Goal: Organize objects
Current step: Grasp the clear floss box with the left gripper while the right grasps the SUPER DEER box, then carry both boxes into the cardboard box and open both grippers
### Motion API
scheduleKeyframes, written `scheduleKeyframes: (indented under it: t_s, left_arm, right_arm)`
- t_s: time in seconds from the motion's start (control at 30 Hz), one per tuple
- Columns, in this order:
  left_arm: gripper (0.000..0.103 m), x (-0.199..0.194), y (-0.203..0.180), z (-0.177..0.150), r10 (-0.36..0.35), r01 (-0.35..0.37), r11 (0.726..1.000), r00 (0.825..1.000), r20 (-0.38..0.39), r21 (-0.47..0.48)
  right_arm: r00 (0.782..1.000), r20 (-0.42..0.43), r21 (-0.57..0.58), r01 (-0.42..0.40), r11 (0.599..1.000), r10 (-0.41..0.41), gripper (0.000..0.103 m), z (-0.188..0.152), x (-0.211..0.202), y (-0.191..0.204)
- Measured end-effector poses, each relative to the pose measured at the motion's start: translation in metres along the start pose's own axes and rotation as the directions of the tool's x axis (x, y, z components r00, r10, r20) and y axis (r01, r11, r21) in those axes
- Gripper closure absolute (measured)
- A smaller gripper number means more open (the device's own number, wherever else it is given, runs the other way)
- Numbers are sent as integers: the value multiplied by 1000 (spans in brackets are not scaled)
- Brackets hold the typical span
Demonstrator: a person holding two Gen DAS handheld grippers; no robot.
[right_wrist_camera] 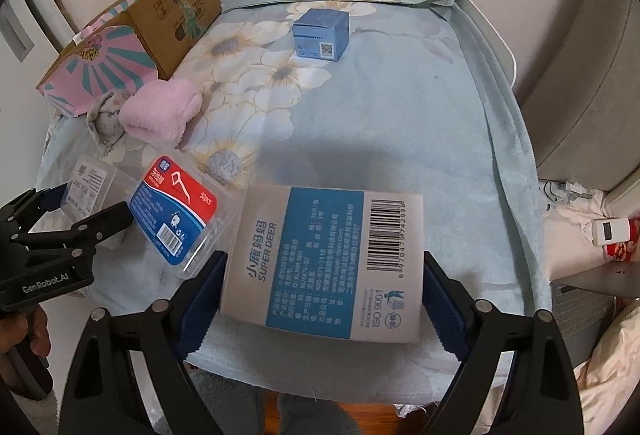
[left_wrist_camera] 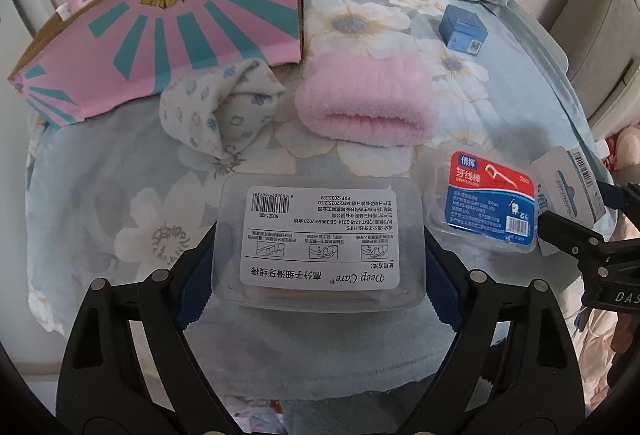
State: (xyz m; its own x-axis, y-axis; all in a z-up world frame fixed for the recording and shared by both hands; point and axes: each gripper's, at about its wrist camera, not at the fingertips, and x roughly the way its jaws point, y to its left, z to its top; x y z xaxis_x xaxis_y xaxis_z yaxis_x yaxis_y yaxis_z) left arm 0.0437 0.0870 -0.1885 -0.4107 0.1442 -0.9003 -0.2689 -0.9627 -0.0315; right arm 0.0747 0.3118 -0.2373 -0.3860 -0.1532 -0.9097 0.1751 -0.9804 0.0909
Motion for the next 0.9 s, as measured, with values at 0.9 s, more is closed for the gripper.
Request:
scheduleKeyframes:
  t_s: [0.9]
  left_arm:
    - [16,-89,59,101,-76,79,997,990,115,-23]
  right_arm:
    - [988,138,13,-66,998,64,15,95,-78,23]
